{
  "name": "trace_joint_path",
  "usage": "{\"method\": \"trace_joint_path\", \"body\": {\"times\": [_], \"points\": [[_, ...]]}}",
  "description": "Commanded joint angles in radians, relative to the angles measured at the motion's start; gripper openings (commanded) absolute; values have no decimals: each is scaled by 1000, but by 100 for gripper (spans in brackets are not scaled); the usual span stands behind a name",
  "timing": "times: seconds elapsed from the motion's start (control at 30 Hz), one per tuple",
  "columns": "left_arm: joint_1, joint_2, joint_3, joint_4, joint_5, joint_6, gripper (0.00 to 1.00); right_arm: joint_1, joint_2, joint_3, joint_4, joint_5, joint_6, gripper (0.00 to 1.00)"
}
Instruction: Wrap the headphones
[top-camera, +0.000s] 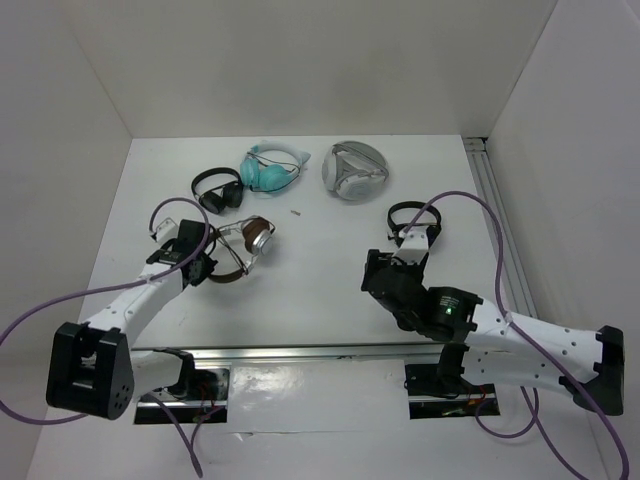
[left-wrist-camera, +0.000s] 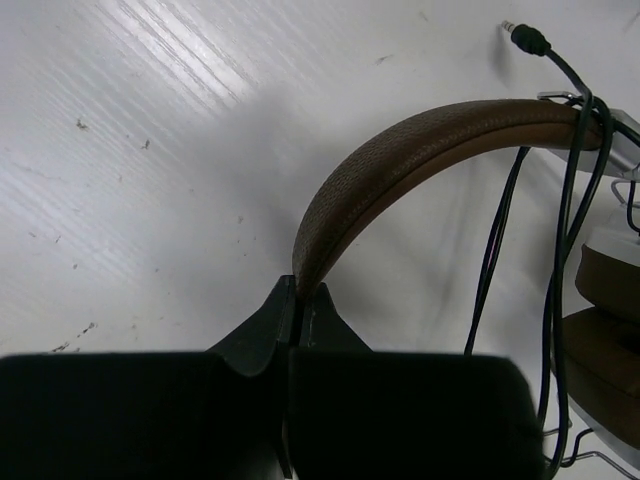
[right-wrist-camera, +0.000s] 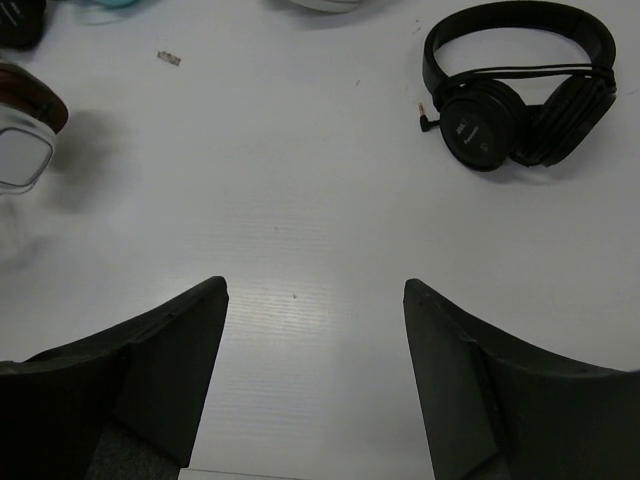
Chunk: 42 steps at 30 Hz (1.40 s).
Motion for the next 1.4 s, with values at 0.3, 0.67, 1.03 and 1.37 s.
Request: {"method": "trace_joint_path", "body": {"times": [0.3,0.67,1.03,1.37], "points": [[91,129,-60,229,54,18,29,7,47,-10,60,-46,-17,78],[70,-184,-44,77,118,56,90,36,-1,153,30,-146,-74,100],[-18,-464,278,-330,232,358,99,47,-65,561,-411,-176,-185,100],[-18,-716,489,-647,261,478,99,-22,-256,647,-688,-211,-156,100]]}}
